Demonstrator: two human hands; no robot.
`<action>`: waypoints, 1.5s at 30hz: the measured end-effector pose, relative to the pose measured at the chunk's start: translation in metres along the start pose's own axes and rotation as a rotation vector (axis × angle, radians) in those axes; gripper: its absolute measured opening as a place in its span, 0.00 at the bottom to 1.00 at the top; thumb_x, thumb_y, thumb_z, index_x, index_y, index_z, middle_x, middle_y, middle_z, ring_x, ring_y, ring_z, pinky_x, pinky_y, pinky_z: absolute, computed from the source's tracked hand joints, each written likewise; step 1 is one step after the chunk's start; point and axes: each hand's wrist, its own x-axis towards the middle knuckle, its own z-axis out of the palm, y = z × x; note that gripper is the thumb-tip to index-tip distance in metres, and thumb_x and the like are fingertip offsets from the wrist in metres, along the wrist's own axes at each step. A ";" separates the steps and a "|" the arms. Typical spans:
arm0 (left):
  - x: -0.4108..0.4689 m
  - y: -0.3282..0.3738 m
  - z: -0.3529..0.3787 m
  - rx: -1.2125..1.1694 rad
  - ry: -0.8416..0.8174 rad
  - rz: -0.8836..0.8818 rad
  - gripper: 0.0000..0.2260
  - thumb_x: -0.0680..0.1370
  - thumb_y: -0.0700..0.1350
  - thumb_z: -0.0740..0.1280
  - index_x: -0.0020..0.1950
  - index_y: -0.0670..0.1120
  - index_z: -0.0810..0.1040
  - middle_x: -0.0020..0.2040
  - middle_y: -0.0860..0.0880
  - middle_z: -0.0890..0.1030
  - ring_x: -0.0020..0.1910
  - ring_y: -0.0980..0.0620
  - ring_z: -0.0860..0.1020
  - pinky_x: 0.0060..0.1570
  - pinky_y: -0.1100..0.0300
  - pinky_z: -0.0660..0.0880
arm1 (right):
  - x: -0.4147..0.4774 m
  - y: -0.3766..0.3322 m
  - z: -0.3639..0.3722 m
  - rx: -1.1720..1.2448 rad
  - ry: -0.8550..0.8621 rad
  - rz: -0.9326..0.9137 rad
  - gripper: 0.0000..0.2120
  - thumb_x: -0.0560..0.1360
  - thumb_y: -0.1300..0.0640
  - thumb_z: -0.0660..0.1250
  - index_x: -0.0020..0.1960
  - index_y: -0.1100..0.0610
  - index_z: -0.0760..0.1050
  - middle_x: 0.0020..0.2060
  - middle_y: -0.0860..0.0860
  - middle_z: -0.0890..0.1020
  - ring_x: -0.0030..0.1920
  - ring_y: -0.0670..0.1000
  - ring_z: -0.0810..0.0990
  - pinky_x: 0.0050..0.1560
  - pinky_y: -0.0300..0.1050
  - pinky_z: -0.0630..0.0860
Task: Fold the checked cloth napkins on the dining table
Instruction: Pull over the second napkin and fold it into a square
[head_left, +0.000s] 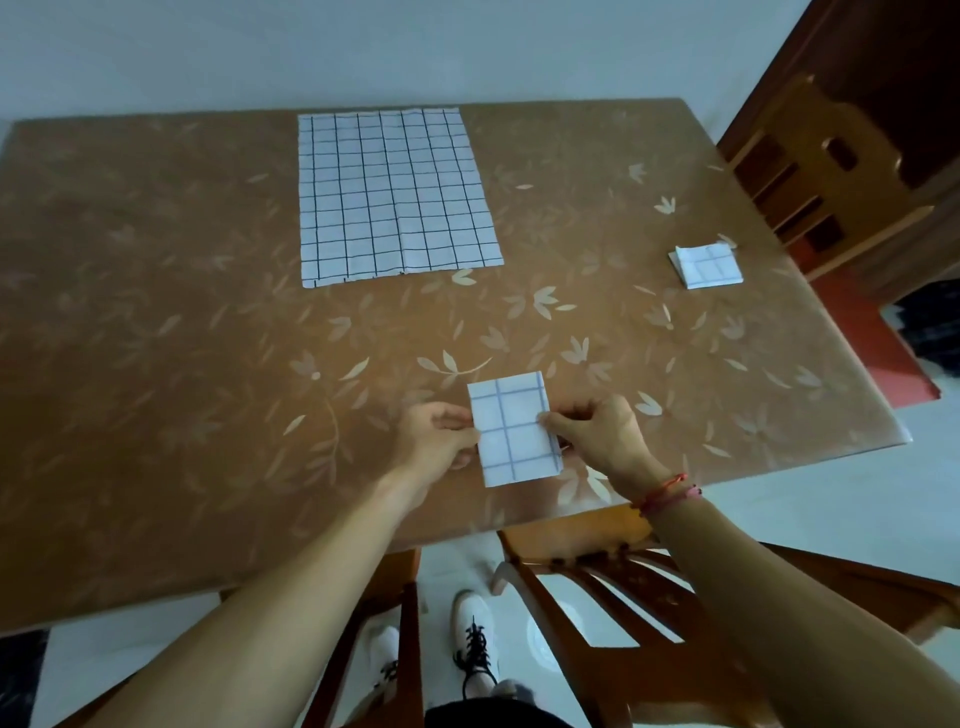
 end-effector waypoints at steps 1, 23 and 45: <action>0.003 -0.001 0.004 0.004 0.014 -0.010 0.05 0.73 0.35 0.73 0.47 0.41 0.81 0.45 0.44 0.84 0.39 0.46 0.82 0.38 0.55 0.80 | 0.004 0.003 -0.003 0.001 0.004 0.013 0.06 0.72 0.58 0.75 0.37 0.58 0.83 0.35 0.54 0.86 0.38 0.53 0.86 0.37 0.47 0.84; 0.096 -0.012 0.041 0.281 0.205 -0.059 0.07 0.68 0.37 0.74 0.37 0.47 0.80 0.34 0.50 0.81 0.33 0.52 0.79 0.35 0.61 0.74 | 0.103 0.035 0.022 -0.075 0.011 0.044 0.03 0.72 0.57 0.74 0.42 0.56 0.84 0.31 0.42 0.81 0.32 0.41 0.79 0.32 0.32 0.74; 0.105 -0.018 0.043 0.479 0.154 0.034 0.04 0.70 0.37 0.72 0.39 0.46 0.80 0.35 0.52 0.81 0.38 0.52 0.80 0.40 0.57 0.76 | 0.110 0.051 0.035 -0.230 0.059 -0.098 0.07 0.73 0.57 0.72 0.50 0.55 0.86 0.46 0.47 0.87 0.45 0.46 0.84 0.46 0.36 0.78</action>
